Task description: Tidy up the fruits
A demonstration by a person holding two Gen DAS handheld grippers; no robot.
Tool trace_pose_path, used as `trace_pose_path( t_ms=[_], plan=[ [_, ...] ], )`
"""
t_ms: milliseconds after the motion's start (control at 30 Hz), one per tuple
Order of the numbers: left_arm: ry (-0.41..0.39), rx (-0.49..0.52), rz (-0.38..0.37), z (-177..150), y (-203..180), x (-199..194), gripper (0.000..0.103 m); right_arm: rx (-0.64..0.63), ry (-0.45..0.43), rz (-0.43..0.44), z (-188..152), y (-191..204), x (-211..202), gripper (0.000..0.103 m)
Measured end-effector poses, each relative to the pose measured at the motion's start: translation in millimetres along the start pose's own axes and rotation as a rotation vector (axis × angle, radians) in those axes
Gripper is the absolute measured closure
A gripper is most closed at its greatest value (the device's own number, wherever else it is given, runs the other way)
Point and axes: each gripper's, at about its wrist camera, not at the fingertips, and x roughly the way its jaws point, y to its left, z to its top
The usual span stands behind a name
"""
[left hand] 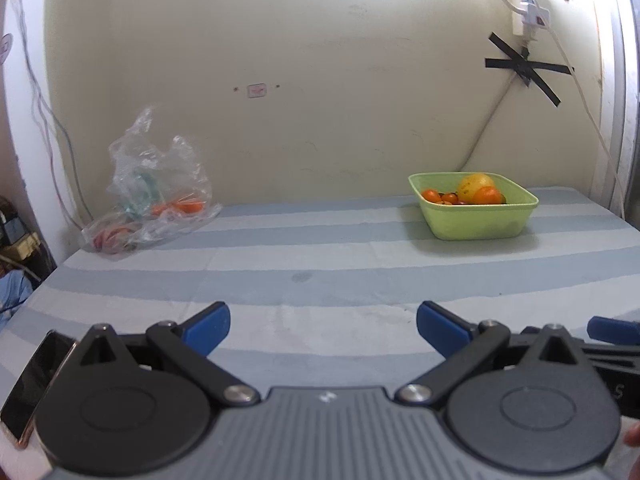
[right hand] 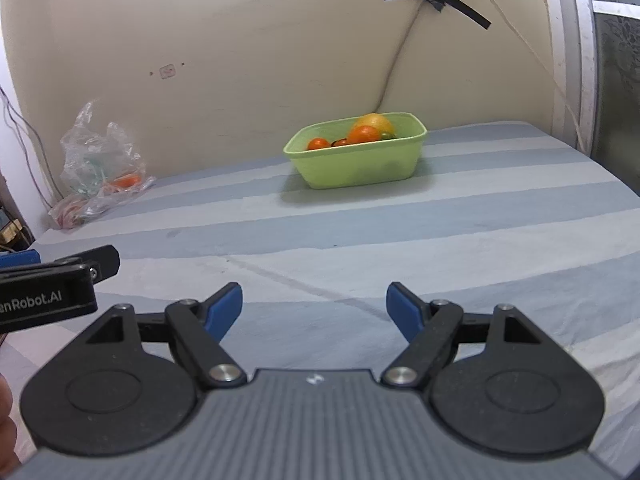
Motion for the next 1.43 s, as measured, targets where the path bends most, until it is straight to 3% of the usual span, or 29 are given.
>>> trace_pose_path(
  t_ms=[367, 800, 1067, 1433],
  plan=[
    [0.03, 0.062, -0.096, 15, -35, 53, 0.0, -0.011, -0.026, -0.118, 16, -26, 19, 0.022],
    [0.061, 0.039, -0.101, 23, -37, 107, 0.0, -0.002, -0.056, -0.199, 31, -40, 46, 0.017],
    [0.078, 0.034, -0.11, 21, -37, 116, 0.0, -0.081, -0.079, -0.217, 29, -30, 52, 0.017],
    [0.054, 0.027, -0.161, 21, -37, 112, 0.0, -0.075, -0.064, -0.2, 26, -27, 54, 0.017]
  ],
)
